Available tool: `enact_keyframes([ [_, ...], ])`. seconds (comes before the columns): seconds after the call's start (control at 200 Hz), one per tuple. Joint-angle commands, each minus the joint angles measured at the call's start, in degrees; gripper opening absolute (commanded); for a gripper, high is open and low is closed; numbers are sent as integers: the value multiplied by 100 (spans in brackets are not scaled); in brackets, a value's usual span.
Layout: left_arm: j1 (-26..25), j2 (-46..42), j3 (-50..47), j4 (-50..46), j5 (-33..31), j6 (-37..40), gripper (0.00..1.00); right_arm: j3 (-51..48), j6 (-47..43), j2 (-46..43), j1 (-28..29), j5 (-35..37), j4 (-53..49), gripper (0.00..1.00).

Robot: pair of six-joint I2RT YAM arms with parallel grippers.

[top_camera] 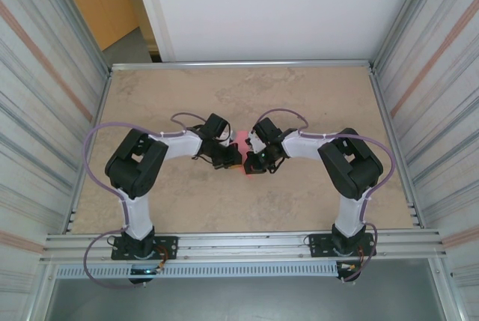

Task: Fold a paper plane with a square sheet of paper (pick it up from the middle)
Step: Third fold the triangle at the center of the table.

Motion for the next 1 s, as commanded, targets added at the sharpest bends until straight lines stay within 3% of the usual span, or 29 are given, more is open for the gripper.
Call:
enact_keyframes([
  [0.0, 4, -45, -119, 210, -175, 156, 7, -122, 174, 274, 20, 271, -523, 5],
  [0.2, 105, -11, -228, 188, -495, 306, 6, -255, 280, 312, 29, 474, -605, 5],
  [0.737, 1228, 239, -5, -171, -553, 889, 6, -311, 303, 234, -83, 669, -788, 5],
  [0.992, 1271, -53, 302, -282, -461, 967, 8, 187, 385, -210, -88, 407, -576, 15],
])
